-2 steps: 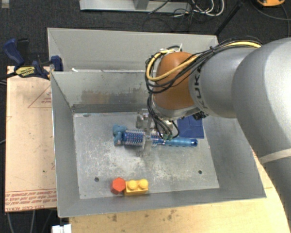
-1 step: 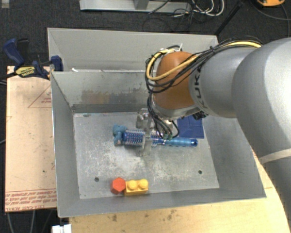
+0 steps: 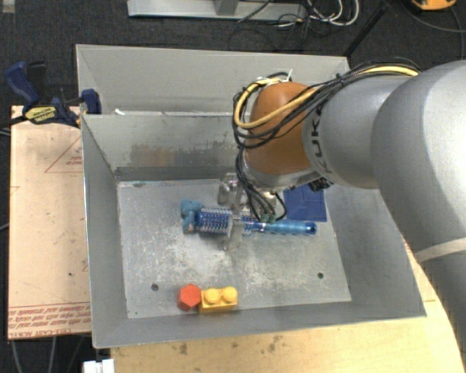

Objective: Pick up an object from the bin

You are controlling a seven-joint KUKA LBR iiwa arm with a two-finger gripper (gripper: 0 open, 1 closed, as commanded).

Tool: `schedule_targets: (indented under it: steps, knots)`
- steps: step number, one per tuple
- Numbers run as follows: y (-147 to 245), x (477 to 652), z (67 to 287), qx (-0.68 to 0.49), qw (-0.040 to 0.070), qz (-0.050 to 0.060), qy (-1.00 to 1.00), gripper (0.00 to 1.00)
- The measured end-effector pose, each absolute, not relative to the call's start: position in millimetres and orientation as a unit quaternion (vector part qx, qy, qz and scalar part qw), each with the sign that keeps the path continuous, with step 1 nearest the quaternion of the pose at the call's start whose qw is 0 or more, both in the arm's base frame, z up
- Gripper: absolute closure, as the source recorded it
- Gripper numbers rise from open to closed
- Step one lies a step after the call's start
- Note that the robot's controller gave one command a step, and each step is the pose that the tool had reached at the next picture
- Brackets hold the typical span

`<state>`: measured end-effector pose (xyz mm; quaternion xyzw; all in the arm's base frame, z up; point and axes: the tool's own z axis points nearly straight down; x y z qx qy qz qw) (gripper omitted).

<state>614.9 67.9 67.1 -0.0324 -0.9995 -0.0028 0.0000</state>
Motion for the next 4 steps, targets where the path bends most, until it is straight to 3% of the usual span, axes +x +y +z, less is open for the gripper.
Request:
schedule_targets:
  steps: [1, 2, 4]
  knots:
    - [68, 615.5, 67, -0.033, -0.001, -0.004, -0.999, 0.00]
    - [68, 615.9, 68, -0.033, -0.001, -0.004, -0.999, 1.00]
    - [68, 618.2, 143, -0.033, -0.002, -0.001, -0.999, 1.00]
